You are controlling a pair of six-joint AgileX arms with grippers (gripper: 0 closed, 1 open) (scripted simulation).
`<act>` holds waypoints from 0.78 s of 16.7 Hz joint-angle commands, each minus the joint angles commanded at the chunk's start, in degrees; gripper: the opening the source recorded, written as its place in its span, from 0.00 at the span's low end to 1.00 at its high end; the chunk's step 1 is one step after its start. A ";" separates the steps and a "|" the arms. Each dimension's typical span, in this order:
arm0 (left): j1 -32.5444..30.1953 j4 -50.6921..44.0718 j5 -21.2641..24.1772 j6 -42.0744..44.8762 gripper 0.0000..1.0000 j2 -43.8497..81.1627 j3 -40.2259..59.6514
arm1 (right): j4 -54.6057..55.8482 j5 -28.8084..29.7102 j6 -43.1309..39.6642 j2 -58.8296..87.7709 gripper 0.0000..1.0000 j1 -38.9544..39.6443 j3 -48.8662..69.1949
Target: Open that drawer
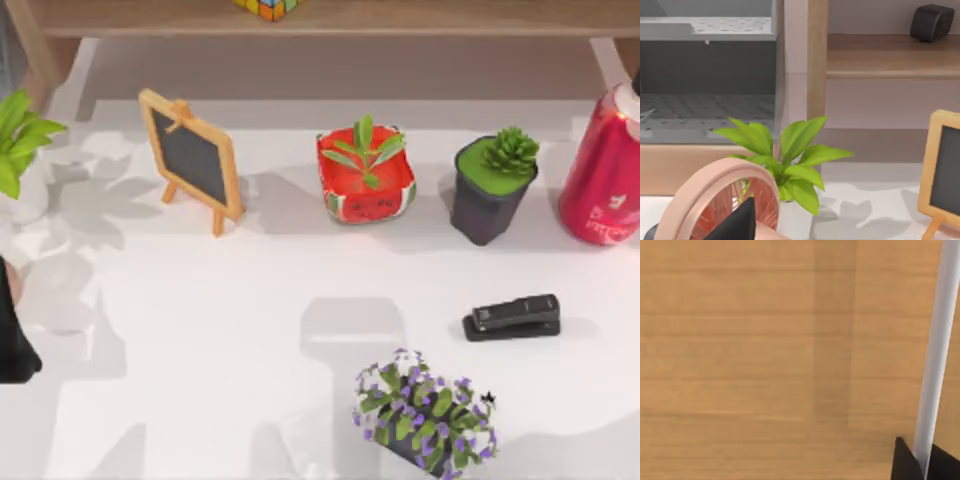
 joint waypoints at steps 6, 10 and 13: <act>0.00 0.00 0.00 0.00 1.00 0.00 0.00 | 6.08 -3.88 0.18 -4.37 0.00 -3.77 -11.08; 0.00 0.00 0.00 0.00 1.00 0.00 0.00 | 8.18 -5.15 0.07 -5.63 0.00 -4.98 -13.84; 0.00 0.00 0.00 0.00 1.00 0.00 0.00 | 8.24 -5.09 0.07 -5.50 0.00 -4.90 -13.71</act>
